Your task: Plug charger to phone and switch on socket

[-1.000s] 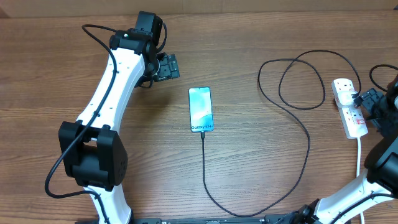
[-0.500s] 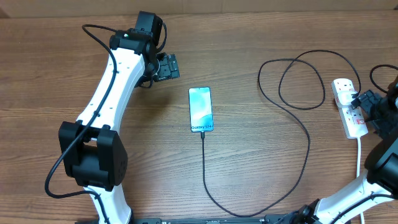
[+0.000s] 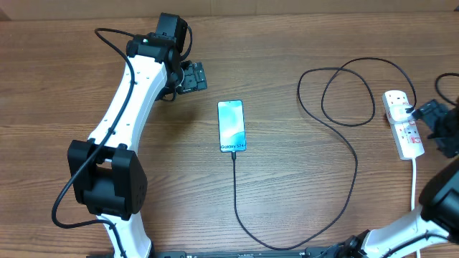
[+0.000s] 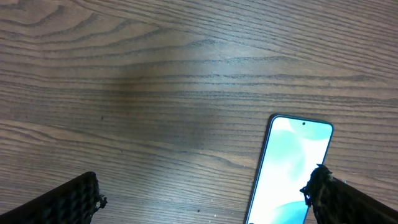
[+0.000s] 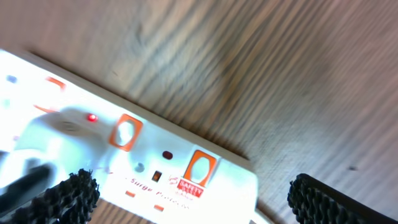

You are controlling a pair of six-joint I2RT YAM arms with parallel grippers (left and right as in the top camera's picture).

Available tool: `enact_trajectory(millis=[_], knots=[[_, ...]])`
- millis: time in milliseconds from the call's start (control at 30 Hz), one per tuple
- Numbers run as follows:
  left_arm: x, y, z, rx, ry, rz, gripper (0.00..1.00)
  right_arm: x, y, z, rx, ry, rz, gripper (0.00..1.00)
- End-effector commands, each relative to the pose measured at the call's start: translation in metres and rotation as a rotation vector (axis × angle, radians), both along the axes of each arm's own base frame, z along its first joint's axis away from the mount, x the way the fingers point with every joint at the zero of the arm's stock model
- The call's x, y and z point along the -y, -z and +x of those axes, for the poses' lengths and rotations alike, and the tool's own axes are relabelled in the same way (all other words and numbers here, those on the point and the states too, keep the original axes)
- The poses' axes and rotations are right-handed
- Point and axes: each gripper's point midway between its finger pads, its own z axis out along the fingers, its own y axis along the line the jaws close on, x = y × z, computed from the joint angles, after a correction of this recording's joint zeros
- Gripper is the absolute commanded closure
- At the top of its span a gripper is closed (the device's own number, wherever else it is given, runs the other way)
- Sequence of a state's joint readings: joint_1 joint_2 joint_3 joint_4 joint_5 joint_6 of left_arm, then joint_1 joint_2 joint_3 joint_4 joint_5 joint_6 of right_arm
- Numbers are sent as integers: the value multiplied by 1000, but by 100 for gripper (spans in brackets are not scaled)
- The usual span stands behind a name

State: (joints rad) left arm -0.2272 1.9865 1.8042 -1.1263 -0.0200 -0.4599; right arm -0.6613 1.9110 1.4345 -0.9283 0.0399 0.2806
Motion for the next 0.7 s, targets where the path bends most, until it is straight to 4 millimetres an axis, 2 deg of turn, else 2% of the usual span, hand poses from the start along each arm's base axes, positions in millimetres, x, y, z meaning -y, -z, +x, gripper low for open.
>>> enact_trajectory(millis=[0, 667], knots=[[-1, -7, 1, 21, 16, 13, 0, 16, -30, 1, 76, 13, -48, 0], [-1, -7, 1, 21, 16, 13, 0, 17, 12, -3, 102, 21, -61, 0]])
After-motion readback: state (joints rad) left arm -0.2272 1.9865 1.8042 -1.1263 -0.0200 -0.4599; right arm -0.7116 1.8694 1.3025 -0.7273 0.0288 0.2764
